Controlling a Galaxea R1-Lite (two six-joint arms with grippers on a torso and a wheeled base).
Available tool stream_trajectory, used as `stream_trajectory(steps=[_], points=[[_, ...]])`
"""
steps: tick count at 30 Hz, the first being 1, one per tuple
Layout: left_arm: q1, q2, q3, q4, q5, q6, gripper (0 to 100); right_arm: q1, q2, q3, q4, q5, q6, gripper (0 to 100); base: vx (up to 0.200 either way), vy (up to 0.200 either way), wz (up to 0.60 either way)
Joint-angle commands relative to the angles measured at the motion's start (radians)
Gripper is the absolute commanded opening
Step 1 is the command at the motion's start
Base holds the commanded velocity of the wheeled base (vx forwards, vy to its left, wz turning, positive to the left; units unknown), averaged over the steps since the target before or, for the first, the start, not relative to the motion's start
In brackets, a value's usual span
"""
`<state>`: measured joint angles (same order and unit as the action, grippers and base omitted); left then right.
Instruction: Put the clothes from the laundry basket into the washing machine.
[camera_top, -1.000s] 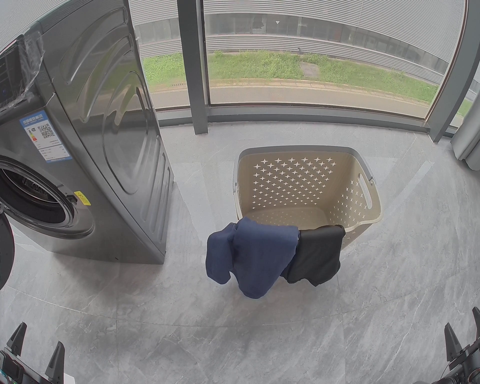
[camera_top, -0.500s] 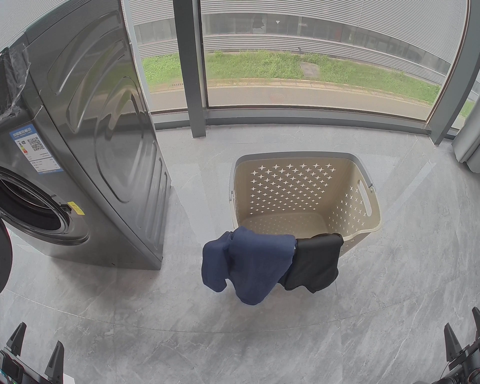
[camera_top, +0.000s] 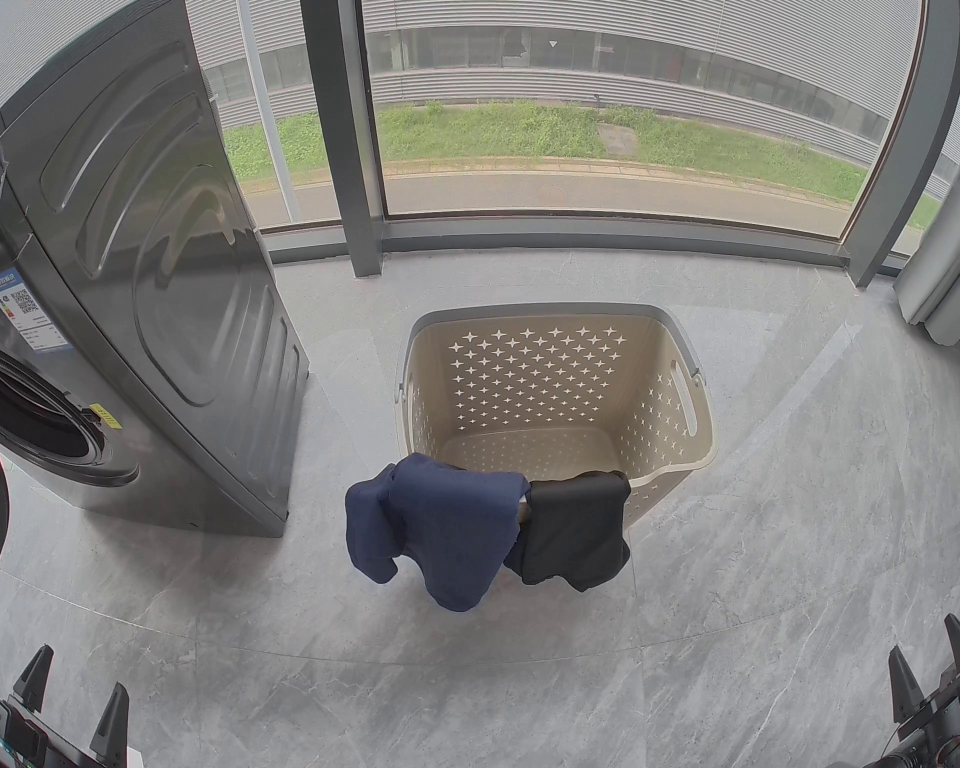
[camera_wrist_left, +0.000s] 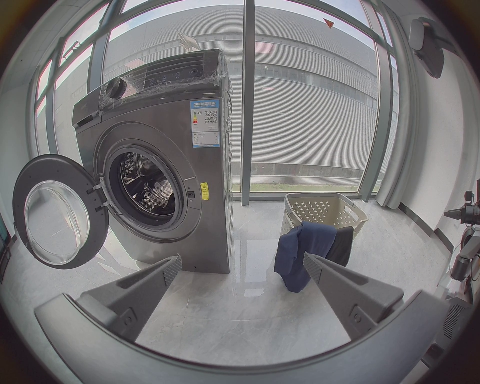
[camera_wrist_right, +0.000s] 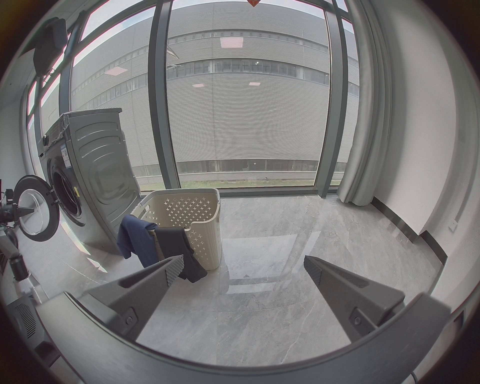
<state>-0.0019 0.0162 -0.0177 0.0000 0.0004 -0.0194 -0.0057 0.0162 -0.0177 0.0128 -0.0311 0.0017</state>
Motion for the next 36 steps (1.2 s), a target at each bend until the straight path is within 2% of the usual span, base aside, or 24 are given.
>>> stream_trajectory(steps=[1, 13, 16, 22, 27, 28, 31, 32, 33, 34, 35, 36], points=[[0.0, -0.016, 0.016, 0.0, 0.001, -0.001, 100, 0.0, -0.01, 0.013, 0.0, 0.0, 0.0, 100, 0.0, 0.0, 0.0], [0.0, -0.016, 0.016, 0.0, 0.001, -0.001, 100, 0.0, -0.01, 0.013, 0.0, 0.0, 0.0, 100, 0.0, 0.0, 0.0], [0.0, -0.016, 0.016, 0.0, 0.001, -0.001, 100, -0.003, -0.012, 0.01, 0.003, 0.005, -0.016, 100, 0.0, 0.0, 0.0], [-0.001, -0.016, 0.016, 0.0, 0.0, -0.002, 100, 0.0, -0.013, 0.012, 0.003, 0.011, -0.011, 100, 0.0, 0.0, 0.0], [0.0, -0.016, 0.016, 0.0, 0.0, -0.001, 100, 0.0, -0.015, 0.01, -0.004, 0.01, 0.017, 100, 0.0, 0.0, 0.0], [-0.001, -0.016, 0.016, 0.0, 0.0, -0.001, 100, -0.002, -0.016, -0.008, -0.019, 0.011, 0.023, 100, 0.0, 0.0, 0.0], [-0.001, -0.016, 0.016, 0.0, 0.0, -0.001, 100, 0.004, 0.047, -0.183, -0.053, 0.011, 0.05, 100, 0.0, 0.0, 0.0], [-0.001, -0.016, 0.016, 0.0, 0.0, -0.001, 100, 0.007, 0.07, -0.2, -0.047, 0.013, 0.052, 100, 0.0, 0.0, 0.0], [-0.001, -0.016, 0.016, 0.0, 0.0, 0.001, 100, 0.02, 0.157, -0.226, -0.014, 0.036, 0.057, 100, 0.0, 0.0, 0.0], [-0.001, -0.016, 0.016, 0.0, 0.0, 0.001, 100, 0.02, 0.157, -0.226, -0.014, 0.036, 0.057, 100, 0.0, 0.0, 0.0], [-0.001, -0.016, 0.016, 0.0, 0.0, 0.001, 100, 0.049, 0.271, -0.209, -0.016, 0.094, 0.07, 100, 0.0, 0.0, 0.0], [-0.001, -0.016, 0.016, 0.0, 0.0, -0.001, 100, 0.066, 0.344, -0.192, -0.028, 0.125, 0.089, 100, 0.0, 0.0, 0.0]])
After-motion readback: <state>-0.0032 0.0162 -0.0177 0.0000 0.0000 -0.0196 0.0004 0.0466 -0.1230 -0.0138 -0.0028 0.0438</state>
